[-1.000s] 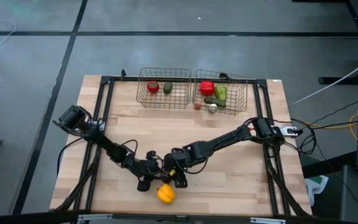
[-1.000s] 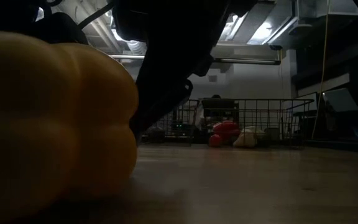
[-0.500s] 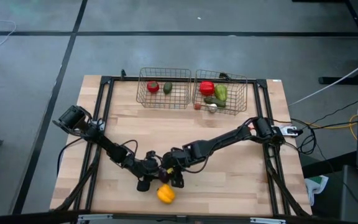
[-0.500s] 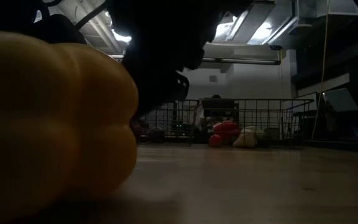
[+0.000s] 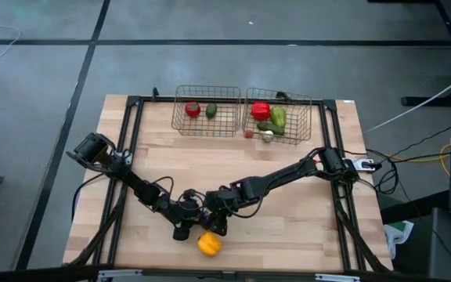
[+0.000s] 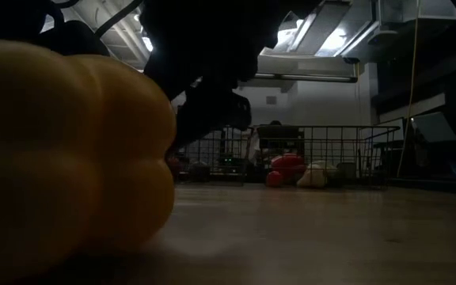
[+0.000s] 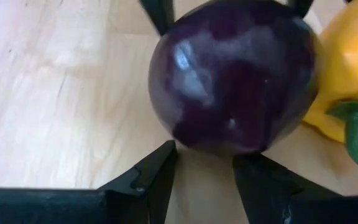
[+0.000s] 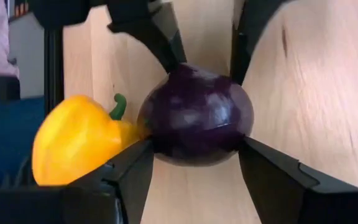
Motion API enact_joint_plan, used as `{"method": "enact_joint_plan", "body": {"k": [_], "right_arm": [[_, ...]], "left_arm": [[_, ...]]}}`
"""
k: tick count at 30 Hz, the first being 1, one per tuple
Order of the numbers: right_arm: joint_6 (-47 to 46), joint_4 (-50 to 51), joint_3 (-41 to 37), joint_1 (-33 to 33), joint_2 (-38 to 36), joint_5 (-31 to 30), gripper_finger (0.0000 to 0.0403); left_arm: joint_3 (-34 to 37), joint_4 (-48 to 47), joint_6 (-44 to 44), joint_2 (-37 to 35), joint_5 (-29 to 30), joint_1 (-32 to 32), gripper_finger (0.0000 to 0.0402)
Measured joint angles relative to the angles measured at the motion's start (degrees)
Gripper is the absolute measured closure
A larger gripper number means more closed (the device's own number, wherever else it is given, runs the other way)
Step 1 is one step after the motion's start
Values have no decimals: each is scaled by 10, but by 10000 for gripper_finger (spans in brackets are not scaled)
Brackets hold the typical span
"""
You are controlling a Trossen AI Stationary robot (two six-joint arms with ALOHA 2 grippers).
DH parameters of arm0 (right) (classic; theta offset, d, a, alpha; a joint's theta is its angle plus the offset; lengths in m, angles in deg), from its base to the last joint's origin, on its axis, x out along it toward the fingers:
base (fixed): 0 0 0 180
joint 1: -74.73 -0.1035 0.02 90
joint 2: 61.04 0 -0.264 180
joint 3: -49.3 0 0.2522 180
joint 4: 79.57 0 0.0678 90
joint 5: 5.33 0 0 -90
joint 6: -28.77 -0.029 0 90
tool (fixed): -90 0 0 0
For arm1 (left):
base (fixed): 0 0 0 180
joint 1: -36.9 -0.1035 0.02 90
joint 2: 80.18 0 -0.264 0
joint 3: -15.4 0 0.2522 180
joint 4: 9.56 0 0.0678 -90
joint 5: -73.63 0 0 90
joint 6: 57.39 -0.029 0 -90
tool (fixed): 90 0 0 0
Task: Sort produce into baskets
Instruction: Put the purple plum into the right gold wire basket
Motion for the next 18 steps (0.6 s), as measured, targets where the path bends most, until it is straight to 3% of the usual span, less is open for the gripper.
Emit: {"method": "enact_joint_plan", "body": {"k": [11,18], "right_arm": [[-222,1,0,0,0,-3,168],[-272,2,0,0,0,-5,168]], "left_arm": [[0,-4,2,0,18,0,243],[0,-12,1,-1,19,2,243]]}}
